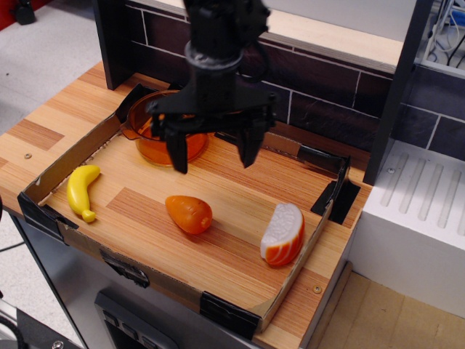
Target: Put carrot in pot
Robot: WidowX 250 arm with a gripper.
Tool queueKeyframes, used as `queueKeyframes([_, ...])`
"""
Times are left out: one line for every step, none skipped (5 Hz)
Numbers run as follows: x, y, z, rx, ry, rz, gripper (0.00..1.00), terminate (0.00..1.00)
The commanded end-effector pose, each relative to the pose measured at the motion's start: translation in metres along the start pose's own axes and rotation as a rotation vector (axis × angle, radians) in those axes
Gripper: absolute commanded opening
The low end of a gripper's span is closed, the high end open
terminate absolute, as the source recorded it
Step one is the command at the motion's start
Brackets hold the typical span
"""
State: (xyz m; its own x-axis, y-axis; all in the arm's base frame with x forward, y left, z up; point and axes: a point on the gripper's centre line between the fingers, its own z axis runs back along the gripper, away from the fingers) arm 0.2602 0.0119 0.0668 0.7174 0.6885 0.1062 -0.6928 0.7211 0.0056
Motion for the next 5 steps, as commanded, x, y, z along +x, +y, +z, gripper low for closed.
queueKeyframes([0.008, 0.027, 0.000, -0.044, -0.110, 0.272, 1.00, 0.00])
queueKeyframes([-0.003, 0.036, -0.023, -0.029, -0.110, 0.389, 1.00, 0.00])
queueKeyframes([-0.010, 0.031, -0.033, -0.055, -0.091, 0.439, 1.00, 0.00])
queueKeyframes([-0.013, 0.023, -0.039, -0.056, -0.063, 0.453, 1.00, 0.00])
queueKeyframes([-0.015, 0.019, -0.042, -0.061, -0.076, 0.450, 1.00, 0.00])
